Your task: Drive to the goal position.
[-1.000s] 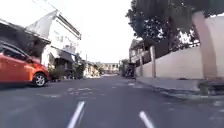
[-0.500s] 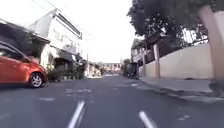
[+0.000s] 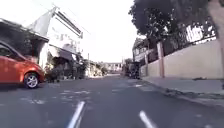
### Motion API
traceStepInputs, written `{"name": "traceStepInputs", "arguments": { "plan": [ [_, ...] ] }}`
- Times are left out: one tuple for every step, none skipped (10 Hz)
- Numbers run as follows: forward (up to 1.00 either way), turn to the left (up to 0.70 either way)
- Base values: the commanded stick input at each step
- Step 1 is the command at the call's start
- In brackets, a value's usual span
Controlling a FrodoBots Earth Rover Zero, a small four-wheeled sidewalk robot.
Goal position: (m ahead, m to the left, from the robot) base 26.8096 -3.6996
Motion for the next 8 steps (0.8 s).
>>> {"name": "traceStepInputs", "arguments": {
  "plan": [
    [0.7,-0.35],
    [0.7,-0.35],
    [0.7,-0.35],
    [0.7,-0.35],
    [0.7,-0.02],
    [0.7,0.0],
    [0.7,0.0],
    [0.7,0.0]
  ]
}}
